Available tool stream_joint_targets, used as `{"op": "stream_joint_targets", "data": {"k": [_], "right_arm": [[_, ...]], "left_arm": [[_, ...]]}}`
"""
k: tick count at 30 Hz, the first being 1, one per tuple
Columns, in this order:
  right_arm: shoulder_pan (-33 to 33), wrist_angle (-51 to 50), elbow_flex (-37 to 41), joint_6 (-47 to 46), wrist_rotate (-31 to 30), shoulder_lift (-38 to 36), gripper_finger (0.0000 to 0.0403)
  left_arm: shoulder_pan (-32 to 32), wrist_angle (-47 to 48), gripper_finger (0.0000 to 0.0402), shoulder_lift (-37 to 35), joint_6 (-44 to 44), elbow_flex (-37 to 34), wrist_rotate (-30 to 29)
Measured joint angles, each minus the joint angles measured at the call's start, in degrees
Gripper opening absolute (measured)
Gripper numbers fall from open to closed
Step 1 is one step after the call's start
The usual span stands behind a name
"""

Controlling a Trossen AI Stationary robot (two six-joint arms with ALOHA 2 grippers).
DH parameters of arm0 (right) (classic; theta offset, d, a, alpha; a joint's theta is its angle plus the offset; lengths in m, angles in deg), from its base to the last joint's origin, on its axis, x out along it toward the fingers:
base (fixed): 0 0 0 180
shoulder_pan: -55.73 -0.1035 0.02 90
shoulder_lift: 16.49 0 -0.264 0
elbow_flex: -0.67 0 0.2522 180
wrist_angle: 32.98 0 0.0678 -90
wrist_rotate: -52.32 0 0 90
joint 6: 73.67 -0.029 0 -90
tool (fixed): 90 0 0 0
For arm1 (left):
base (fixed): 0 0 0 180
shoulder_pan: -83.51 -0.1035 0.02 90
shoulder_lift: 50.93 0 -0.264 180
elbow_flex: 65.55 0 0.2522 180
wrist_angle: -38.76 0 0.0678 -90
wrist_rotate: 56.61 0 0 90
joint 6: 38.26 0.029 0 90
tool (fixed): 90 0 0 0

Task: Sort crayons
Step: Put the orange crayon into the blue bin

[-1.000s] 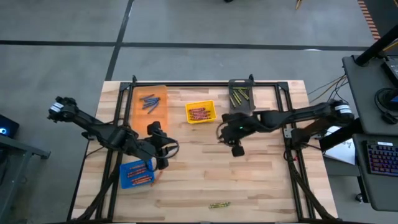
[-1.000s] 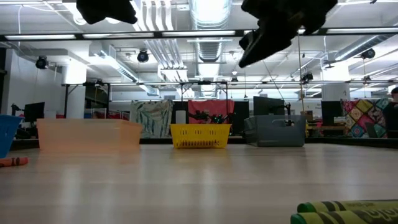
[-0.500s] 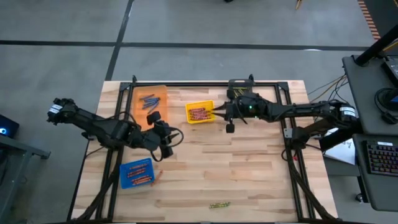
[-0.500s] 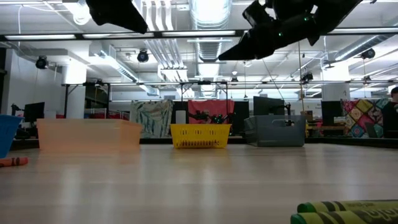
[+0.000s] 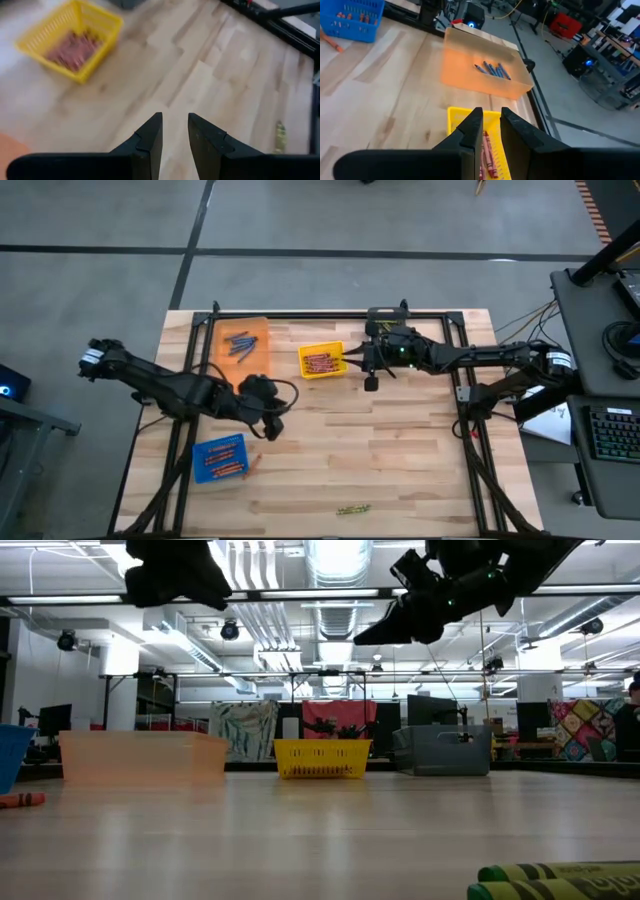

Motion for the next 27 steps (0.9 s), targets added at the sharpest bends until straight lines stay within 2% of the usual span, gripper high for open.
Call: {"op": "stream_joint_targets", "data": {"k": [6,14,23,27], "right_arm": [[0.2,0.3,0.0,2.3,0.0,0.0,0.0056],[0.3,-0.1,0.0,1.0,0.0,0.0,0.0056],[0.3,-2.8,0.0,-5.0,0.0,-0.1,0.0056],[0.3,-5.4,0.0,-8.5,0.0,-0.1,0.0056]], "left_arm": [[0.4,2.4,0.0075,3.9,-7.7,0.0,8.4],[1.0,9.9,0.0075,8.3,-15.3,-0.1,14.9],[1.1,9.7,0.0075,14.8,-23.4,-0.1,19.5],[1.1,10.6,0.0075,16.8,-26.2,0.9,19.5]]}}
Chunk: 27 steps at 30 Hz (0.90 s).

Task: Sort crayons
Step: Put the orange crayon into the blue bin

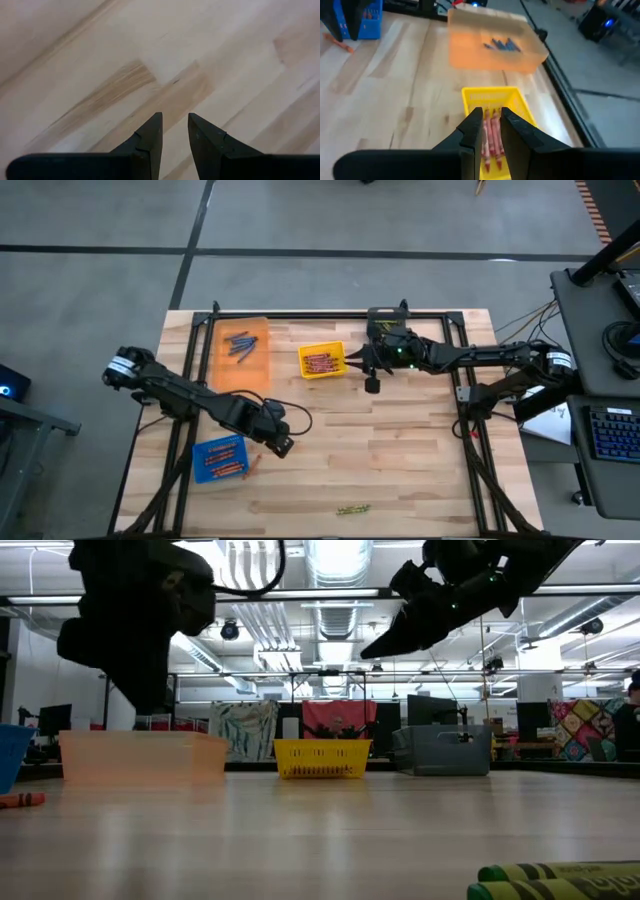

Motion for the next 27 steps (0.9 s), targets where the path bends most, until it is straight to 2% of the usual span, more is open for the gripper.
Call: {"op": "stream_joint_targets", "data": {"k": [5,14,21,27], "right_arm": [[-0.3,-3.5,0.0,-3.6,1.0,0.0,0.0056],[-2.5,-11.6,0.0,-6.1,2.0,-0.2,0.0056],[-3.6,-14.3,0.0,-8.2,1.9,-0.2,0.0056],[-4.3,-14.1,0.0,-9.0,1.9,-0.2,0.0056]], "left_arm": [[0.0,3.2,0.0075,3.5,0.4,6.2,0.0],[0.9,19.0,0.0075,12.3,6.4,17.6,0.9],[0.9,22.0,0.0075,18.8,7.1,22.3,3.9],[1.2,24.6,0.0075,21.2,6.6,23.5,7.5]]}}
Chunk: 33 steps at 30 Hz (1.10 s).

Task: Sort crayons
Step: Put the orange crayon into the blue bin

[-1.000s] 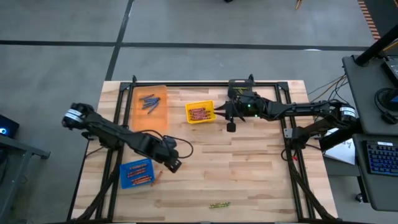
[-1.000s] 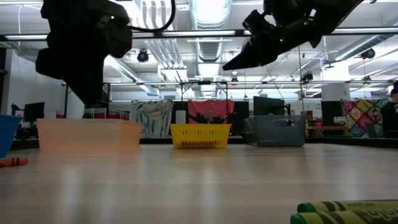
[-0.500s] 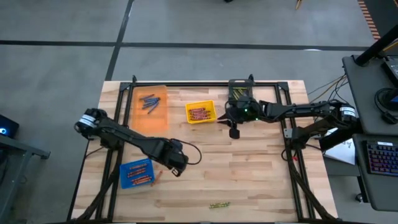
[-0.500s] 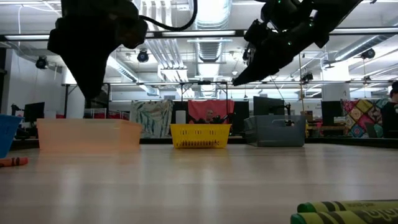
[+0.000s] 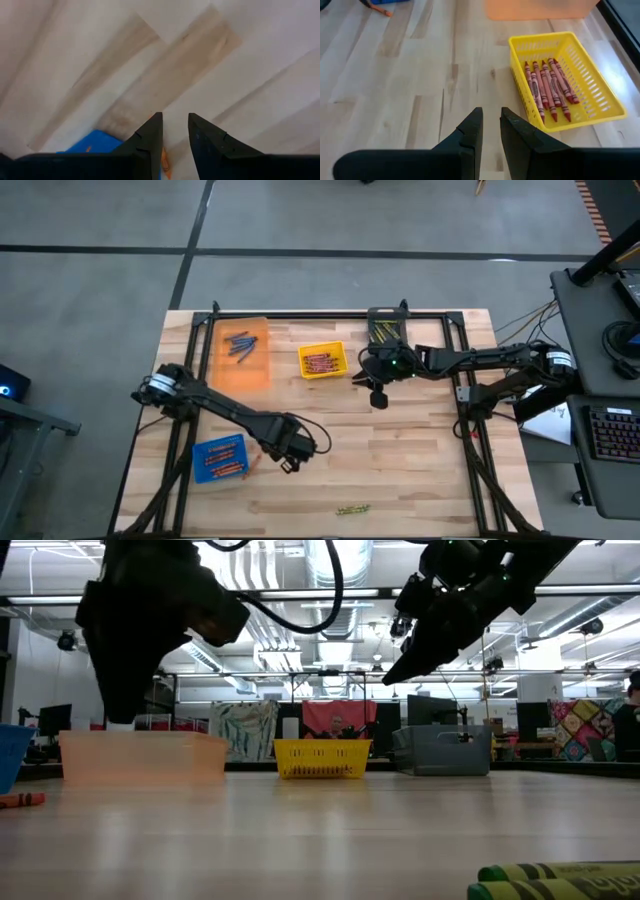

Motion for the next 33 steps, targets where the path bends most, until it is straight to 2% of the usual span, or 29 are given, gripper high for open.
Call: {"op": "stream_joint_targets", "data": {"k": [21,33], "right_arm": [[-0.6,0.1,0.0,-1.1,-0.1,0.0,0.0056],[-0.6,0.4,0.0,-1.2,-0.1,0.0,0.0056]], "left_arm": [[1.8,-1.4,0.0077,0.2,-3.1,-4.0,5.6],[2.0,-3.9,0.0139,0.2,-3.0,-7.4,5.9]]}}
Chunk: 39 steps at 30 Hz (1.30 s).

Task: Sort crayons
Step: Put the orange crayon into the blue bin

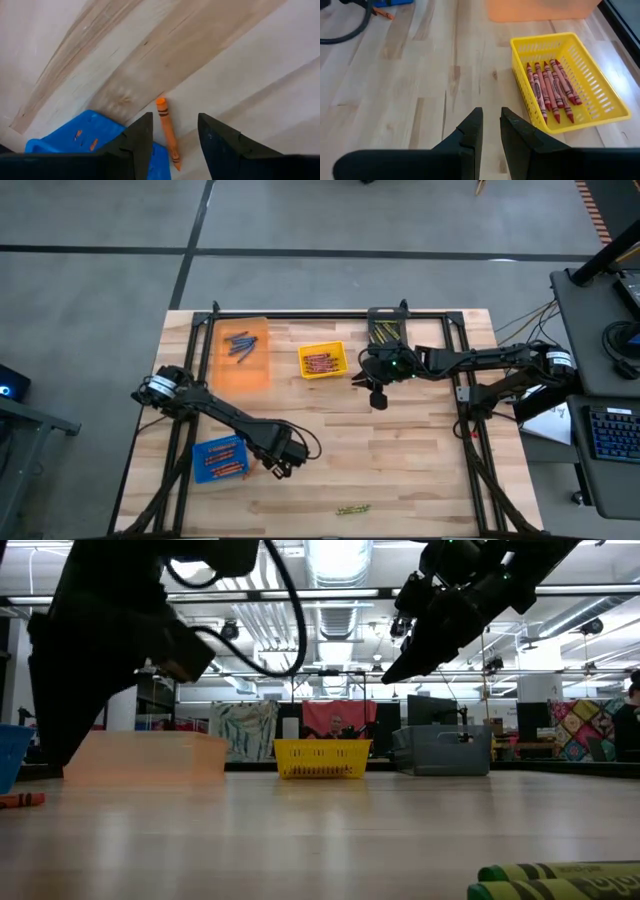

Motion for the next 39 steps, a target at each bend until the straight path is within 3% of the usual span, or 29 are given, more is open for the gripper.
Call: {"op": "stream_joint_targets", "data": {"k": [39], "right_arm": [[0.0,1.4,0.0,-0.4,0.0,0.2,0.0056]], "left_arm": [[0.0,-8.6,0.0127,-0.1,-0.2,-8.1,1.1]]}}
